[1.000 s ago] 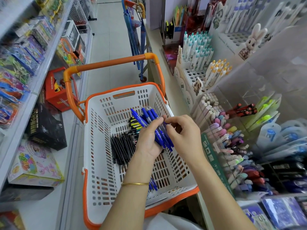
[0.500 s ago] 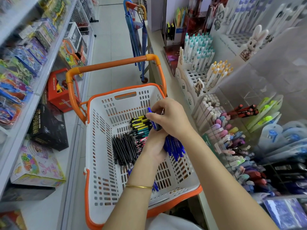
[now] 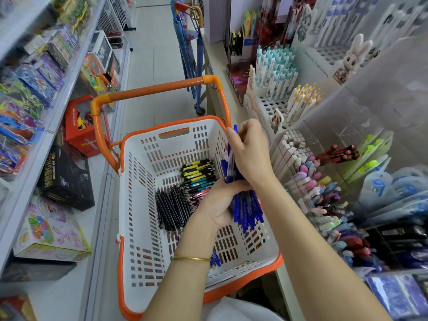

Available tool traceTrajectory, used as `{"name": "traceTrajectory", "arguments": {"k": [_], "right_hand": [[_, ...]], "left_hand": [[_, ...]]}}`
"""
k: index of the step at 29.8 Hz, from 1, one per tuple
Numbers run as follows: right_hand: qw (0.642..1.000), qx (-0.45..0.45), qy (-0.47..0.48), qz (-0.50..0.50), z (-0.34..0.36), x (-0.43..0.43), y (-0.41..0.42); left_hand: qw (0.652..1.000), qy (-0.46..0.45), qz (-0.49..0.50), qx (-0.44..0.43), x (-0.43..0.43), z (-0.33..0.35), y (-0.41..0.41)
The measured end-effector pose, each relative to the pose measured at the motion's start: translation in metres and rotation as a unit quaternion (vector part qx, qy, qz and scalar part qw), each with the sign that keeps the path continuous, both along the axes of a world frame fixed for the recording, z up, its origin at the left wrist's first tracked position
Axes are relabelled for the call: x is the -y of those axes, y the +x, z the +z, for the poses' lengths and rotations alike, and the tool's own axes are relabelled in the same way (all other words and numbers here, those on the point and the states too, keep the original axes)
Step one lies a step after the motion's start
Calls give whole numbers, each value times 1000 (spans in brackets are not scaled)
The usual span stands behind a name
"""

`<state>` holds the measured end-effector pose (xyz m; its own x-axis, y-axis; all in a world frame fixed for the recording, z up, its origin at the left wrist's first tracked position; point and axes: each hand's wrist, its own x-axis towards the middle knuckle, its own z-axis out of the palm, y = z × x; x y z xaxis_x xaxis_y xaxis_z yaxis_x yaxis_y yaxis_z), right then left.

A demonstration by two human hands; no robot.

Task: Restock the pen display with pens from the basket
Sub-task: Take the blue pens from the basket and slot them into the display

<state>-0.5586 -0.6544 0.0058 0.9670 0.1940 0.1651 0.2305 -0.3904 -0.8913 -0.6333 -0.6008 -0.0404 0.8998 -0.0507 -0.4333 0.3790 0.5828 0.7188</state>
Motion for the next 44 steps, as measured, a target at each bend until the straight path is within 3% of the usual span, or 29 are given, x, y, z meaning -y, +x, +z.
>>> {"name": "traceTrajectory", "arguments": {"k": [6,22,24,27,31,38,40,44], "right_hand": [[985,-1,138,-101,-7,4,-4],[954,-16,225,-197,-10,6,-1],[931,-61,278,-229,-2,14,7],[911,-107,348,-195,6,28,9],[923,-123,313,-186,-13,28,-21],[919,-123,275,-253,-45,17,-51],[920,-143,278,-238,-47,17,-54],[913,-201,297,-193,-47,17,-57]], "left_hand": [[1000,4,-14,-3,-1,5,5],[993,-36,-112,-16,-21,1,-1],[994,-63,-79,-26,-23,-6,-6],[996,-86,31,-23,-25,-14,-8],[983,-110,146,11,-24,-7,0],[965,-109,225,82,-14,4,8],[963,-79,233,108,-12,7,8],[957,87,259,103,-8,12,10]]}}
